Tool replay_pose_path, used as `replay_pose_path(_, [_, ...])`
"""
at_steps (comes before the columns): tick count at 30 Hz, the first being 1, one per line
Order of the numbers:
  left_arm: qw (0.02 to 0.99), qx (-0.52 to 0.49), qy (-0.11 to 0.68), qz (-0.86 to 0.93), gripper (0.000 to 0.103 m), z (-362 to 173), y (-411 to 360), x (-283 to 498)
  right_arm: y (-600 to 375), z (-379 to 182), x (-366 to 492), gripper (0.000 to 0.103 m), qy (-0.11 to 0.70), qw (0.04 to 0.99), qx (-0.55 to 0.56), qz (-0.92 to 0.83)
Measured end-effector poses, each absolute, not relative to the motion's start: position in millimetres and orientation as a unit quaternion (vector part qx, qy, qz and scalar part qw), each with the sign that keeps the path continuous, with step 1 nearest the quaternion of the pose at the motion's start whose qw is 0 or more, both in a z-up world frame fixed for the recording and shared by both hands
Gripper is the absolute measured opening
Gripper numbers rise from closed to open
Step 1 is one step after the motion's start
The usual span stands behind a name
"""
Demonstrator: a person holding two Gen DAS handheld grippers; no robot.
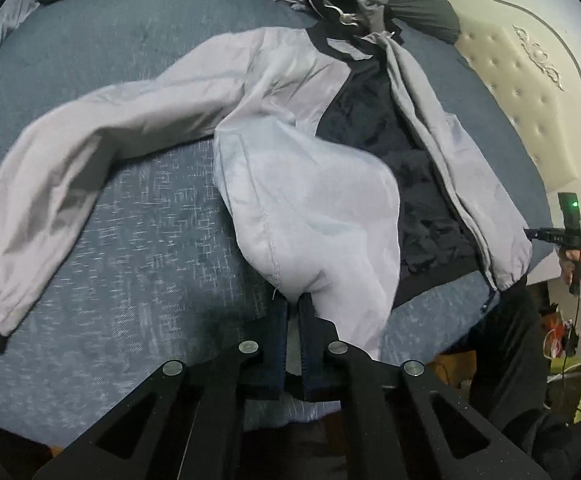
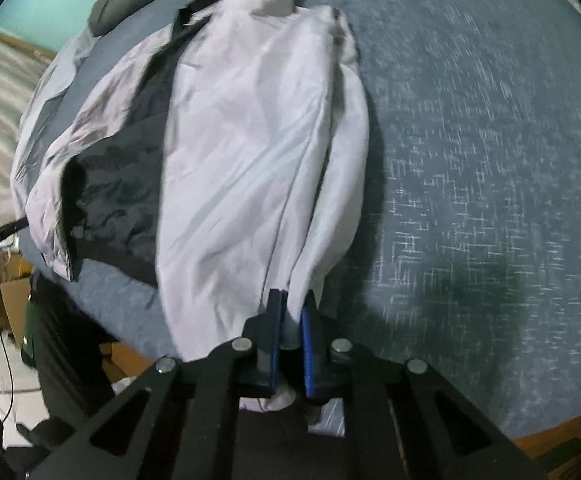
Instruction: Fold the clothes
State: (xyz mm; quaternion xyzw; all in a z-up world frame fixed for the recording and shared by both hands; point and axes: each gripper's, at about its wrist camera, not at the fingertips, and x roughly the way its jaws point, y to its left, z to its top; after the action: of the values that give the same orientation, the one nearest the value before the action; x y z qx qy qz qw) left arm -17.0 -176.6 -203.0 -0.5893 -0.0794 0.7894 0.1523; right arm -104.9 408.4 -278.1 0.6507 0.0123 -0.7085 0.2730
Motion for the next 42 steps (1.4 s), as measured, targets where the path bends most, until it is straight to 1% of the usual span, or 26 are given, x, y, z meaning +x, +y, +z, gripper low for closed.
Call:
replay_pose_path(4, [0.161, -0.600, -0.072, 0.780, 0.005, -192.1, -182.6, -2.0, 408.8, -267.5, -93.7, 0.008, 0.025, 0.290, 0.660, -0.693])
replay_pose_path(7, [0.163, -0.618, -0.071, 0.766, 0.005, -203.4, -176.4, -3.7, 412.5, -282.6, -95.0, 0.008, 0.030, 0.276, 0.671, -0.688])
replay_pose_path(8, [0.155, -0.627, -0.073, 0.760, 0.006, -211.2, -178.0, -4.4, 413.1, -287.6, -97.6, 0.009, 0.031, 0.264, 0.672, -0.691])
replay_pose_path(9, [0.143, -0.637, -0.074, 0.754, 0.007, -220.2, -179.5, -5.4, 413.4, -292.4, -100.2, 0.013, 0.033, 0.251, 0.673, -0.695])
replay_pose_path(10, [0.130, -0.646, -0.075, 0.748, 0.009, -229.2, -181.4, -6.5, 412.0, -292.5, -101.5, 0.013, 0.045, 0.238, 0.670, -0.701])
replay_pose_path(12, [0.112, -0.654, -0.080, 0.744, 0.008, -236.0, -184.5, -5.5, 408.8, -291.8, -103.9, 0.020, 0.071, 0.212, 0.664, -0.713])
replay_pose_path(13, [0.111, -0.652, -0.083, 0.746, 0.009, -234.9, -185.7, -5.8, 407.5, -285.3, -105.3, 0.020, 0.079, 0.209, 0.656, -0.721])
replay_pose_path(14, [0.110, -0.644, -0.087, 0.752, 0.009, -229.8, -187.6, -6.3, 406.3, -278.0, -106.7, 0.024, 0.086, 0.208, 0.648, -0.728])
replay_pose_path(15, [0.108, -0.635, -0.092, 0.759, 0.009, -223.0, -189.9, -8.1, 405.1, -270.7, -108.1, 0.031, 0.093, 0.207, 0.639, -0.735])
replay_pose_path(17, [0.104, -0.617, -0.094, 0.774, 0.011, -209.9, -191.9, -12.2, 409.0, -254.7, -112.8, 0.035, 0.089, 0.208, 0.621, -0.750])
replay_pose_path(19, [0.105, -0.598, -0.100, 0.788, 0.016, -199.7, -189.7, -19.1, 402.0, -242.7, -121.2, 0.038, 0.063, 0.230, 0.607, -0.758])
replay_pose_path(20, [0.109, -0.588, -0.107, 0.795, 0.019, -195.4, -187.8, -23.5, 398.2, -236.9, -125.5, 0.042, 0.050, 0.241, 0.599, -0.762])
replay_pose_path(21, [0.112, -0.577, -0.115, 0.801, 0.021, -191.5, -185.7, -28.4, 388.1, -234.8, -131.6, 0.045, 0.038, 0.250, 0.595, -0.763])
replay_pose_path(25, [0.114, -0.545, -0.131, 0.820, 0.021, -191.7, -166.9, -58.8, 336.2, -241.3, -149.2, 0.046, 0.036, 0.277, 0.591, -0.757])
replay_pose_path(31, [0.122, -0.524, -0.152, 0.829, 0.023, -211.2, -133.0, -103.5, 260.8, -264.9, -175.6, 0.046, 0.052, 0.302, 0.586, -0.750])
replay_pose_path(33, [0.126, -0.515, -0.161, 0.832, 0.030, -217.0, -125.0, -117.7, 238.8, -273.1, -186.7, 0.046, 0.058, 0.307, 0.582, -0.751])
replay_pose_path(35, [0.128, -0.508, -0.170, 0.834, 0.033, -222.9, -118.8, -130.3, 221.3, -281.2, -198.7, 0.046, 0.064, 0.305, 0.579, -0.753])
replay_pose_path(42, [0.129, -0.488, -0.185, 0.843, 0.035, -247.0, -102.4, -169.3, 181.4, -310.5, -236.7, 0.046, 0.066, 0.296, 0.579, -0.757])
